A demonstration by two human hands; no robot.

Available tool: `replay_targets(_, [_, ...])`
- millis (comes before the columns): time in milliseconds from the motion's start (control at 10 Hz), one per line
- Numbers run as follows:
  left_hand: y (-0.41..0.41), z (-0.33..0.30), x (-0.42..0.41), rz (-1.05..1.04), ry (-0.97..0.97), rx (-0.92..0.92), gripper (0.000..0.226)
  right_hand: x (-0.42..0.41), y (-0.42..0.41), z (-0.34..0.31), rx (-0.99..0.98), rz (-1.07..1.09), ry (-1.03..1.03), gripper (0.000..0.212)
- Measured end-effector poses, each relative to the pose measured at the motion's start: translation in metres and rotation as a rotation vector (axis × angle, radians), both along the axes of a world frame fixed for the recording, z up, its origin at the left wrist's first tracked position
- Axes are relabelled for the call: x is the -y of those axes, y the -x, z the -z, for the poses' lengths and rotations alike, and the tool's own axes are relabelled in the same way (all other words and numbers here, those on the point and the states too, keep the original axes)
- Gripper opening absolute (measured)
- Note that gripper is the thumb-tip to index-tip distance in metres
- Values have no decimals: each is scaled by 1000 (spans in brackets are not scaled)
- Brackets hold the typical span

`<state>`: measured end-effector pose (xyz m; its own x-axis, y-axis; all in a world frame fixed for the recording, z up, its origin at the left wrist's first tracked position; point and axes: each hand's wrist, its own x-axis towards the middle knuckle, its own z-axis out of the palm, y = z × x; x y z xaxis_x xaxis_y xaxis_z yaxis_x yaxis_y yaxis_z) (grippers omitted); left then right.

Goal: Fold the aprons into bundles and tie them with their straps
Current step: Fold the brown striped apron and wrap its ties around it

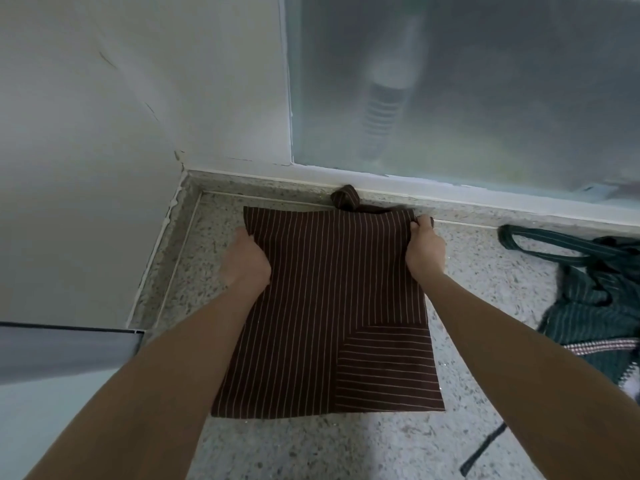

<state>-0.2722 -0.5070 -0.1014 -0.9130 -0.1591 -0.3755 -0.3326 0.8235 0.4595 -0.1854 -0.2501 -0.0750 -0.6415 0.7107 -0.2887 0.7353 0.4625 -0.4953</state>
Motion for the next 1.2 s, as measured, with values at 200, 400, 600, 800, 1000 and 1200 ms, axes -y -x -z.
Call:
replay_targets(200, [6,-2,0,77,57,76,56,1,6,9,81,10,-47,29])
replay_targets(400, [7,-5,-1,132,90,168,74,2,10,10,97,21,-19,31])
replay_targets(600, [-48,-36,-43,448,223,-322,74,7,-5,5,-85,125,340,41])
replay_targets(800, [-72,-29,-79,1124,100,-27,88,5,-29,0,-190,214,542,42])
replay_targets(1000, [-73,-13,-85,1152,217,182,117,3,-86,-7,-10,206,712,30])
replay_targets(1200, [-78,-16,-87,1144,265,161,117,12,-147,-11,139,111,736,21])
